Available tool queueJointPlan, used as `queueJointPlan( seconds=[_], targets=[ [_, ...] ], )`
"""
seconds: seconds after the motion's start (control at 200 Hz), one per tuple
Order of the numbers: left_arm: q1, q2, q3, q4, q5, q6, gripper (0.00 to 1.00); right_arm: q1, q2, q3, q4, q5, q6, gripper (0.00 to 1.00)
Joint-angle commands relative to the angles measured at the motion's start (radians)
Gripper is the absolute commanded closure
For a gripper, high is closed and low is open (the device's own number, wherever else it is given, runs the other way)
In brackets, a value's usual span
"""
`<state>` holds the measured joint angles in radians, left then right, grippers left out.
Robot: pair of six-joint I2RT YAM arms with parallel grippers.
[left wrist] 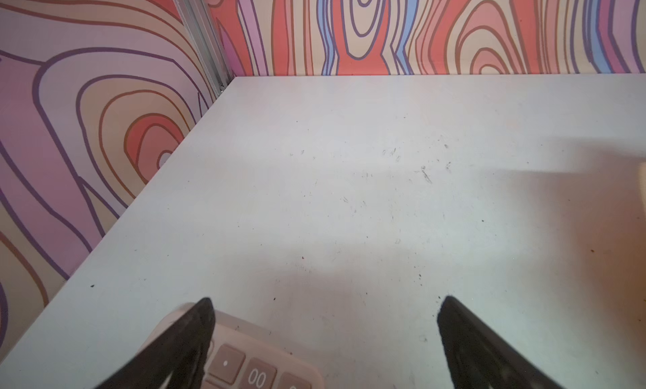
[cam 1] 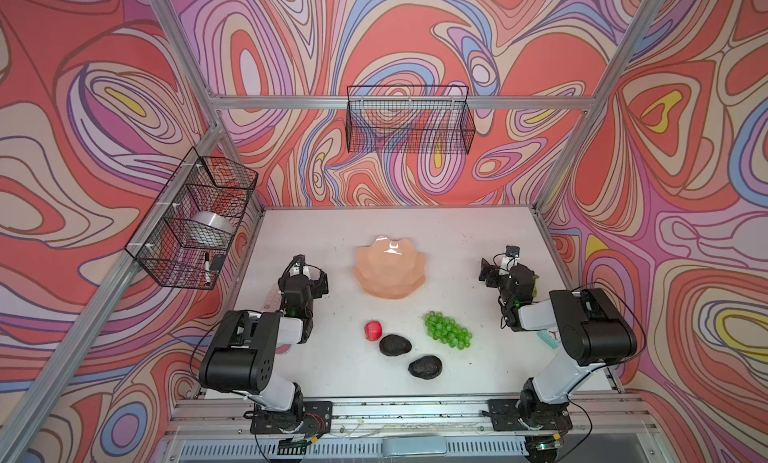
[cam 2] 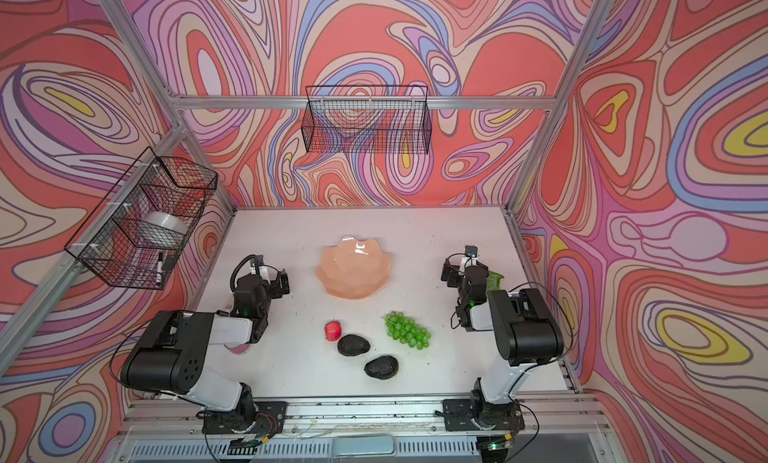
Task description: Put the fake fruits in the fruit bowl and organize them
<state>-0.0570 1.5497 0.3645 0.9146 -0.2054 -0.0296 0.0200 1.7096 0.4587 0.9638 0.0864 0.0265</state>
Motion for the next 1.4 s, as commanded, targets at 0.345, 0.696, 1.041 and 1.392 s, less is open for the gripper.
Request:
queueJointPlan(
  seconds=[0.345,0.696,1.041,1.392],
  targets=[
    [0.008,-0.003,0.004,-0.002,0.007,0.007,0.0,-0.006,0.004,0.012,-0.013,-0.007,-0.006,0.02],
    [0.008,-0.001,0.009,-0.008,0.008,0.005,0.0,-0.006,0.004,0.014,-0.013,-0.008,-0.006,0.02],
    [0.008,-0.005,0.001,0.001,0.008,0.007,0.01,-0.006,0.002,0.01,-0.009,-0.009,-0.006,0.02],
    [0.002,-0.435,0.358,-0.934,-0.081,-0.254,0.0,-0.007,-0.312,0.293,-0.724,0.053,0.356,0.01]
  ],
)
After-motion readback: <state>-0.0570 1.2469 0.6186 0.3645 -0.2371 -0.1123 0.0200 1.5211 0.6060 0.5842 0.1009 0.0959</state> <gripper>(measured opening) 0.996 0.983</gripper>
